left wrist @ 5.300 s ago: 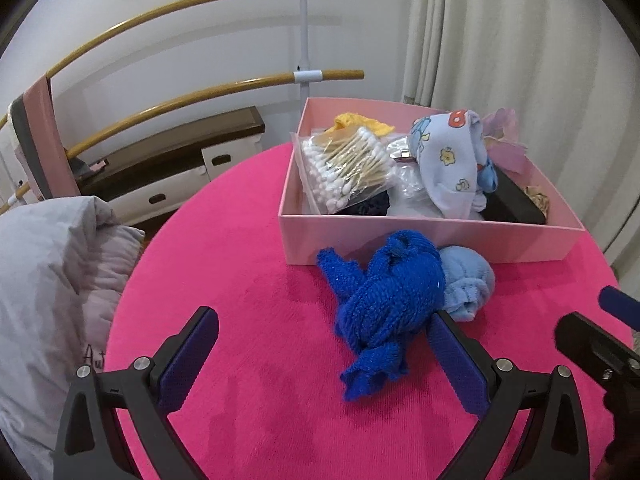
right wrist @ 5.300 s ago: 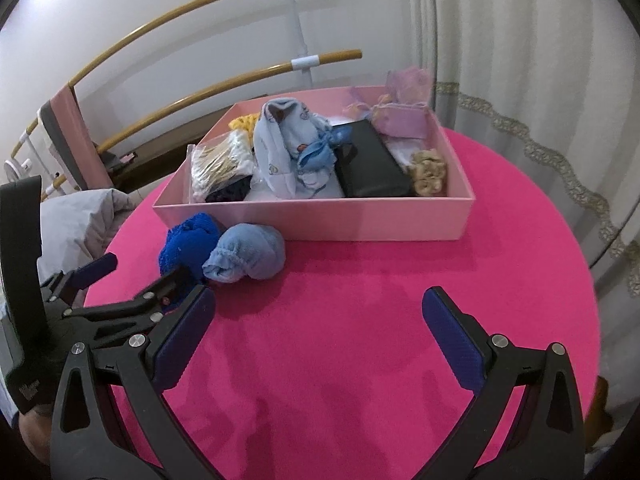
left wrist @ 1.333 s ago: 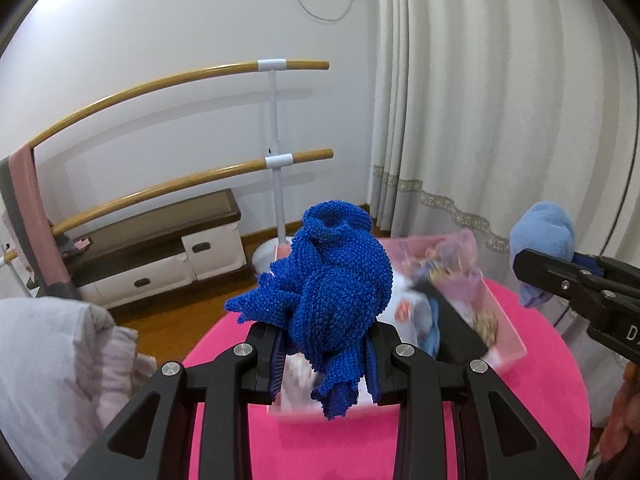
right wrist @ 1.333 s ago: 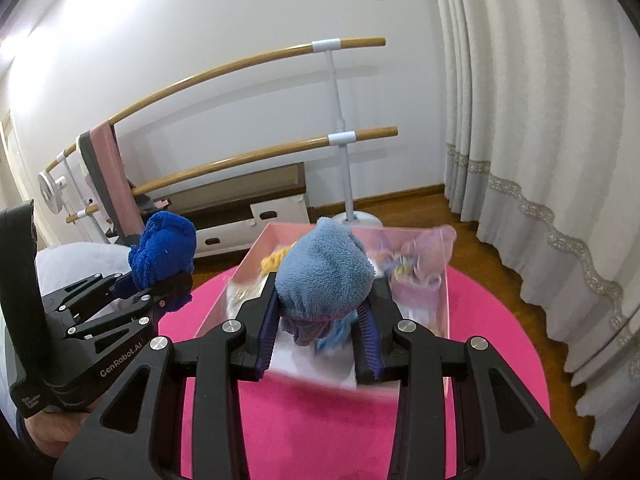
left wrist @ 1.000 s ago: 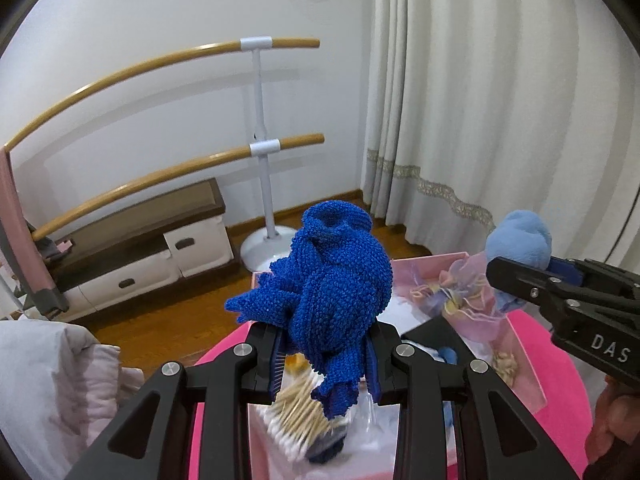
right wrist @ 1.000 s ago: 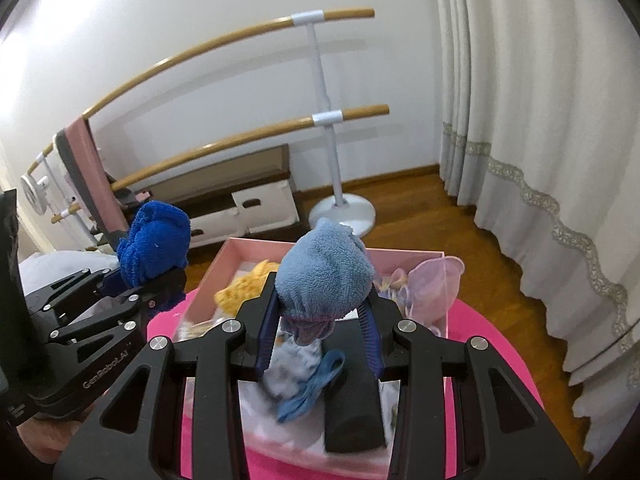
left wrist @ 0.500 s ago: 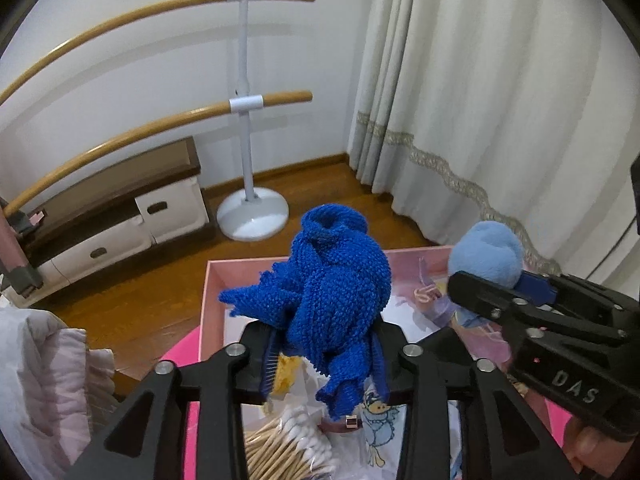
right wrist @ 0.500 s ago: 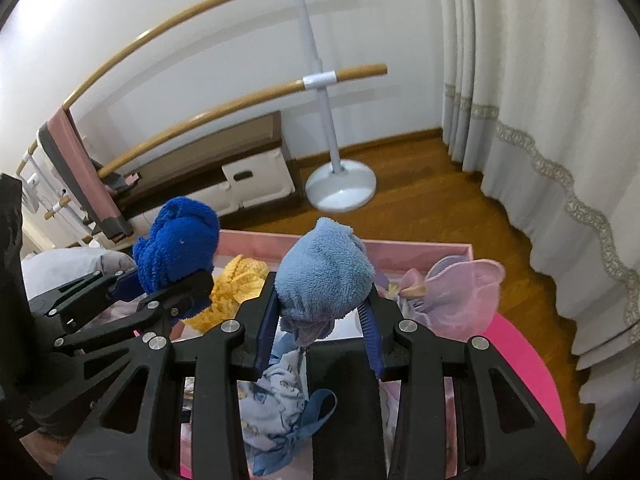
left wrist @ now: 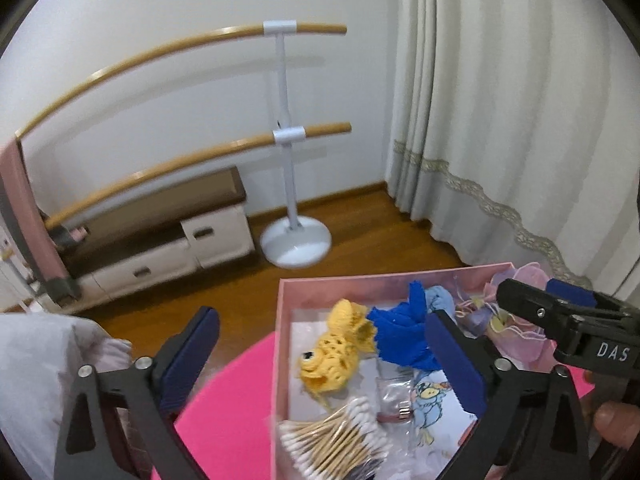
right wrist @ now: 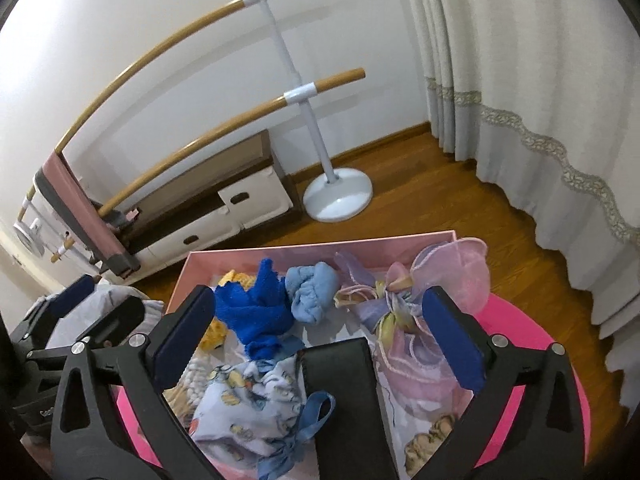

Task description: Organize soft objects

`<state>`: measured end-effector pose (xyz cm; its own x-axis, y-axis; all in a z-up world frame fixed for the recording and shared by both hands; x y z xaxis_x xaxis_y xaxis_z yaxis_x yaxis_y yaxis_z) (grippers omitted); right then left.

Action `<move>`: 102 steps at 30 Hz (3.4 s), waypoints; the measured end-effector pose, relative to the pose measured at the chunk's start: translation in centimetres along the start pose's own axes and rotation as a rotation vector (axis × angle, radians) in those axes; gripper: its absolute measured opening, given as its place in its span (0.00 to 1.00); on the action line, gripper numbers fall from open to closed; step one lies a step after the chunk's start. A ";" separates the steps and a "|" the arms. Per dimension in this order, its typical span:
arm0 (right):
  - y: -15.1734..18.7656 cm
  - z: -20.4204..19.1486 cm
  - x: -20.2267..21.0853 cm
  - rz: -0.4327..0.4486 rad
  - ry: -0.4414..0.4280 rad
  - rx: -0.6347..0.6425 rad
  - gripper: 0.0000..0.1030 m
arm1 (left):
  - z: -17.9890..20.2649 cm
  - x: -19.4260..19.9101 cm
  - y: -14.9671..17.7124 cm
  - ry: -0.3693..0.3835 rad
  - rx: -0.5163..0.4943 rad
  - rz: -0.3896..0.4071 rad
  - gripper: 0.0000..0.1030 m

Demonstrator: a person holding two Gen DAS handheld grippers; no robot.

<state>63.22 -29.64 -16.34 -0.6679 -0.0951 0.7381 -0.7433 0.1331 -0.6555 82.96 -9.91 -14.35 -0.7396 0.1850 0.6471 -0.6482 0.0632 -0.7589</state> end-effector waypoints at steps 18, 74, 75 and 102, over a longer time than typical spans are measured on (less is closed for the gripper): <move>6.3 -1.7 17.7 0.252 0.078 0.015 1.00 | 1.7 12.4 4.7 -0.050 0.003 0.188 1.00; 27.1 -6.4 37.4 0.444 0.164 0.105 1.00 | 7.5 41.6 30.5 -0.064 0.034 0.316 1.00; 27.1 -6.3 37.4 0.443 0.166 0.104 1.00 | 7.5 41.7 30.4 -0.058 0.034 0.313 1.00; 27.1 -5.1 37.6 0.448 0.181 0.093 1.00 | 7.8 43.7 30.1 -0.051 0.036 0.306 1.00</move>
<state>18.15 -24.54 -5.51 -0.9120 0.1253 0.3906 -0.3897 0.0321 -0.9204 29.73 -7.55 -8.39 -0.9090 0.1402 0.3925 -0.3993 -0.0231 -0.9165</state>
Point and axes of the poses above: each gripper's, at about its wrist camera, not at the fingertips, and x roughly against the way its jaws point, z to its right, y to its underside, the point moved 6 cm from there along -x, roughly the way its jaws point, and after that the axes turned 8 degrees about y, right-handed, at the moved point
